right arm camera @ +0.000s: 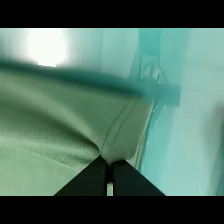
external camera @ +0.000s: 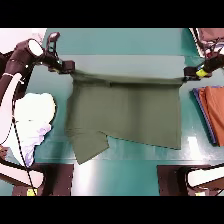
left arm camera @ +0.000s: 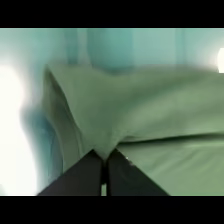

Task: Fold the shirts.

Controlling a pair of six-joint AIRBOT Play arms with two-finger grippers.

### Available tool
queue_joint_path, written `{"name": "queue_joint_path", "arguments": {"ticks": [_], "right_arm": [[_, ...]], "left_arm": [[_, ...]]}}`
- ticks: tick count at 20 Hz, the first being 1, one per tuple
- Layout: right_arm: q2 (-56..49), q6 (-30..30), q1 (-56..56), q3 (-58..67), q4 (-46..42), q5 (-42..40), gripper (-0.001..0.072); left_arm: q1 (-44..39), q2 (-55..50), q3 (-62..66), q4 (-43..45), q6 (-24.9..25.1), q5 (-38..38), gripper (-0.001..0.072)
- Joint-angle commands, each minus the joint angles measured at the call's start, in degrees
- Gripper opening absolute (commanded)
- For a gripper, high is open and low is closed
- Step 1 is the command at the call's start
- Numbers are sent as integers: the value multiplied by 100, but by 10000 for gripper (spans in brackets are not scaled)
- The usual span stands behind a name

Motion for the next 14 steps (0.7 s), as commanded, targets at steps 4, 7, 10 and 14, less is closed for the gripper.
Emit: {"name": "queue_joint_path", "arguments": {"ticks": [4,7,10,14], "right_arm": [[514,407,79,-1572,382,-514,262],[743,278,-68,-1620,1047,-409,388],[1346,94,-295,-1759,1141,68,387],[2649,-9,-553,-2841,1141,74,384]], "left_arm": [[2,-11,-955,-52,173,20,122],[2,105,-887,-37,286,-474,430],[2,734,-1038,289,597,-1228,430],[0,2170,-2529,570,308,-1266,430]]}}
